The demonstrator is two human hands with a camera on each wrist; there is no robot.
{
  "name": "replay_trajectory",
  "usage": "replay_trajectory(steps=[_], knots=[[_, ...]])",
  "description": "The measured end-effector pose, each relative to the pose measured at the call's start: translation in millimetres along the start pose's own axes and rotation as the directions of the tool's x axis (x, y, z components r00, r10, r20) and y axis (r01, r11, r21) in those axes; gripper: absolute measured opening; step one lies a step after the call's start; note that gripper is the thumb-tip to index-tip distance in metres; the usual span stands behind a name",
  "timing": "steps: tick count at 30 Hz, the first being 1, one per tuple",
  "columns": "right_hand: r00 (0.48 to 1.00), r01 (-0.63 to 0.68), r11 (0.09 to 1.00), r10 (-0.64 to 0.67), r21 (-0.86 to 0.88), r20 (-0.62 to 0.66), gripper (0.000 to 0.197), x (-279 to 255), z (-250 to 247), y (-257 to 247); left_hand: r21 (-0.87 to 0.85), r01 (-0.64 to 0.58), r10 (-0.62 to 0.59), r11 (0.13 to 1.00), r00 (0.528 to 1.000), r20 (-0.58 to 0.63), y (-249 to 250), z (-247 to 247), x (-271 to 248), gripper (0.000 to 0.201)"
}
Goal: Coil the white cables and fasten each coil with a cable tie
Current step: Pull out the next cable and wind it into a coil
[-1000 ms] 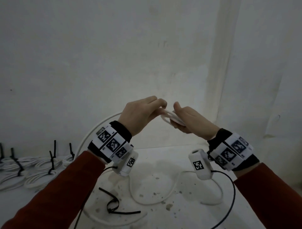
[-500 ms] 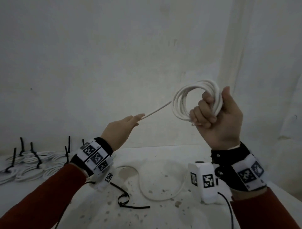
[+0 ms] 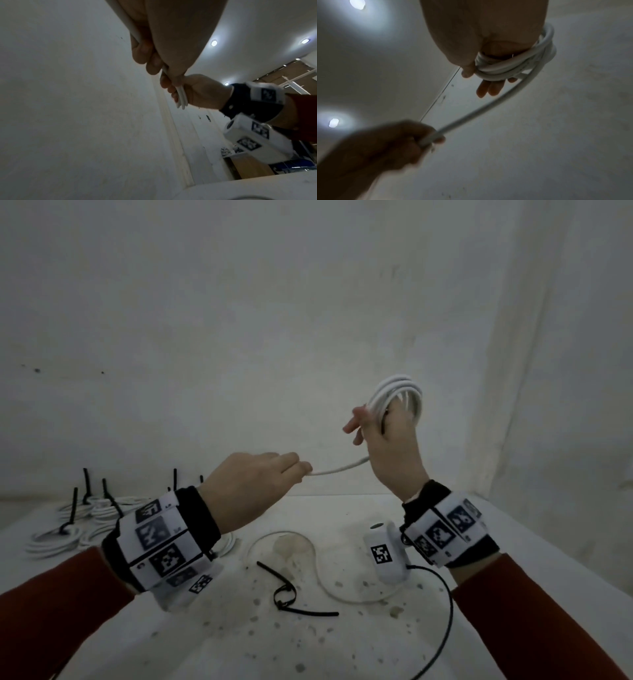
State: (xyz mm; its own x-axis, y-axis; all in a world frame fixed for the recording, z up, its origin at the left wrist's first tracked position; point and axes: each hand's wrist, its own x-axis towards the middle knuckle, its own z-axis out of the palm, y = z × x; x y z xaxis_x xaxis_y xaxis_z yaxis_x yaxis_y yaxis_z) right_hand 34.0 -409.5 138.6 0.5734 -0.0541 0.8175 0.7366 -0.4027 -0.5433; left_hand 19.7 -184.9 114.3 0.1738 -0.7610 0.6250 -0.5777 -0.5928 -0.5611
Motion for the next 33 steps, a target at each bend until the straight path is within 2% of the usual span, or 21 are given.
replay_trajectory(steps=[2,4,5,7,8,10,12,14,17,20,23,25,28,30,33], knots=[[0.981,0.036,0.957,0.021,-0.287,0.194,0.024,-5,7,6,0.026,-0.01,0.009,1.0,0.999,0.035,-3,-9,2,0.024],[0.911,0.131,0.882,0.073,-0.452,0.406,0.024,-11,10,5,0.073,-0.017,0.015,0.997,0.999,0.039,-11,-16,3,0.026],[0.862,0.158,0.87,0.109,-0.467,0.495,0.025,-14,10,3,0.096,-0.031,0.028,0.995,0.999,0.031,-16,-18,3,0.026],[0.76,0.124,0.913,0.163,-0.388,0.629,0.028,-19,9,-1,0.122,-0.073,0.073,0.99,0.997,0.009,-25,-22,4,0.024],[0.729,0.06,0.946,0.177,-0.319,0.662,0.03,-23,9,-3,0.129,-0.088,0.09,0.988,0.996,-0.007,-30,-23,3,0.023],[0.709,-0.111,0.98,0.196,-0.167,0.678,0.045,-31,8,-8,0.113,-0.083,0.087,0.99,0.996,-0.031,-37,-25,4,0.025],[0.727,-0.223,0.973,0.205,-0.057,0.656,0.063,-38,9,-13,0.037,-0.045,0.047,0.998,0.998,-0.05,-41,-24,6,0.031],[0.757,-0.28,0.958,0.183,0.057,0.628,0.069,-44,9,-17,-0.111,0.024,-0.033,0.994,0.996,-0.083,-42,-19,8,0.036],[0.807,-0.359,0.891,0.148,0.276,0.571,0.071,-48,7,-23,-0.422,0.154,-0.227,0.893,0.966,-0.127,-41,-6,6,0.034],[0.849,-0.439,0.749,0.166,0.496,0.501,0.068,-46,5,-29,-0.605,0.232,-0.393,0.762,0.908,-0.146,-32,10,2,0.028],[0.869,-0.478,0.584,0.209,0.656,0.448,0.064,-43,3,-38,-0.721,0.341,-0.535,0.603,0.844,-0.048,-16,22,0,0.031],[0.892,-0.451,0.493,0.224,0.744,0.392,0.061,-42,2,-42,-0.738,0.387,-0.575,0.552,0.818,0.0,-8,29,-3,0.036],[0.937,-0.345,0.44,0.218,0.829,0.274,0.055,-42,3,-45,-0.665,0.439,-0.584,0.605,0.812,0.004,4,40,-6,0.037],[0.958,-0.273,0.42,0.198,0.865,0.206,0.044,-40,3,-46,-0.615,0.439,-0.56,0.655,0.828,-0.006,13,45,-7,0.038],[0.967,-0.247,0.381,0.157,0.891,0.201,0.028,-37,8,-45,-0.558,0.438,-0.519,0.705,0.854,0.016,24,45,-7,0.047]])
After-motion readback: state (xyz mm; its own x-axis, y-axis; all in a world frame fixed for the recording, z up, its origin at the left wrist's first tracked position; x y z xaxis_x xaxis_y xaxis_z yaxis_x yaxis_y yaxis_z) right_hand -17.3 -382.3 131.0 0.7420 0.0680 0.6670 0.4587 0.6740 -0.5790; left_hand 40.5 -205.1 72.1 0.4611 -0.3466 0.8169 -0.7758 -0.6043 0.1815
